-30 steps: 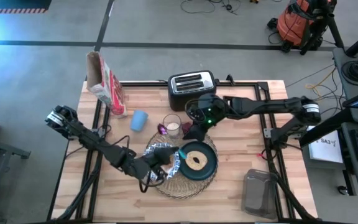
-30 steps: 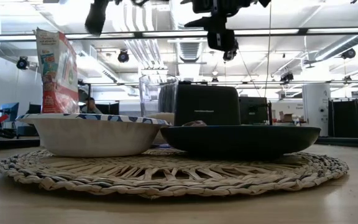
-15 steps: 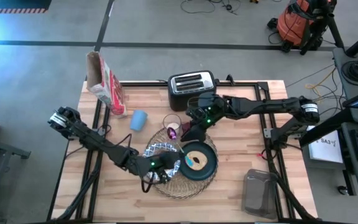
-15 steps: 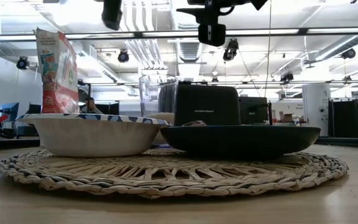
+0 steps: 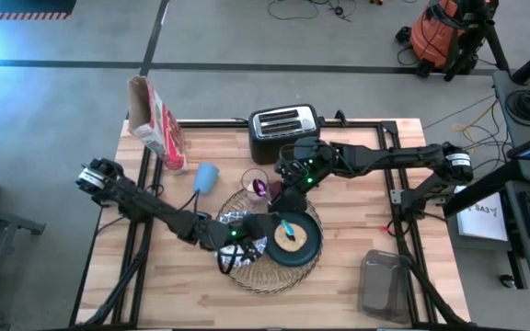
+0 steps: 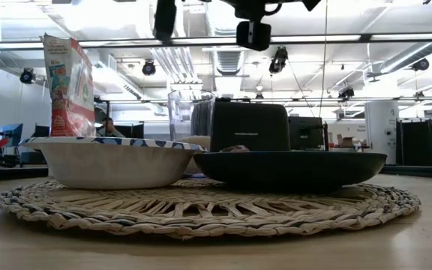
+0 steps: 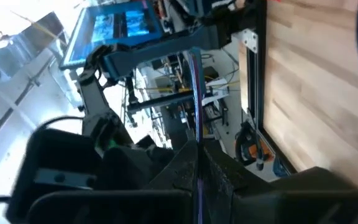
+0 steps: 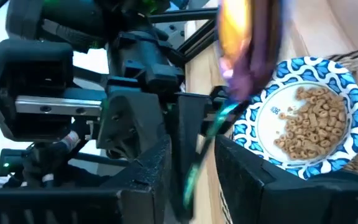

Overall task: Arrange a breakfast setting
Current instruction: Move the iridescent spoon to the middle left of the table

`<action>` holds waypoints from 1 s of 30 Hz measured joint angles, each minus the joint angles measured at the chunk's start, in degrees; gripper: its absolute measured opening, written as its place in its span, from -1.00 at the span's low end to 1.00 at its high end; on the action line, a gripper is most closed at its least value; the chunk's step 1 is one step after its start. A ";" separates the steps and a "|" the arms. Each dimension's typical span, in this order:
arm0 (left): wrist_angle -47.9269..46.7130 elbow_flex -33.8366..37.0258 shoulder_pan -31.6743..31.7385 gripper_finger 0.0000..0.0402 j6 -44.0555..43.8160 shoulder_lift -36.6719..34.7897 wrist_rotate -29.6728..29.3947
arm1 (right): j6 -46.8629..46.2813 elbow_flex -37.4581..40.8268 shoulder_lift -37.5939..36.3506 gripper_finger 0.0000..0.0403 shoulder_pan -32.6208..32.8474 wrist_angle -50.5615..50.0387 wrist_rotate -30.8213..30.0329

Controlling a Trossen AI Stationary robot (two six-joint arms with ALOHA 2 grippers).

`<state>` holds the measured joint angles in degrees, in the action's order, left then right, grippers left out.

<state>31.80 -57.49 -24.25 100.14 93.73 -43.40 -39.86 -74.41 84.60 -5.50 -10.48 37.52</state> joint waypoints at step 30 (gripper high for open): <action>1.82 -1.56 0.59 -0.51 -31.87 0.07 -5.54 | 7.62 -0.26 -0.18 -0.96 -0.14 0.61 -0.50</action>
<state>33.62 -59.05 -23.66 68.26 93.80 -48.93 -32.23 -74.67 84.41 -5.64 -9.87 37.01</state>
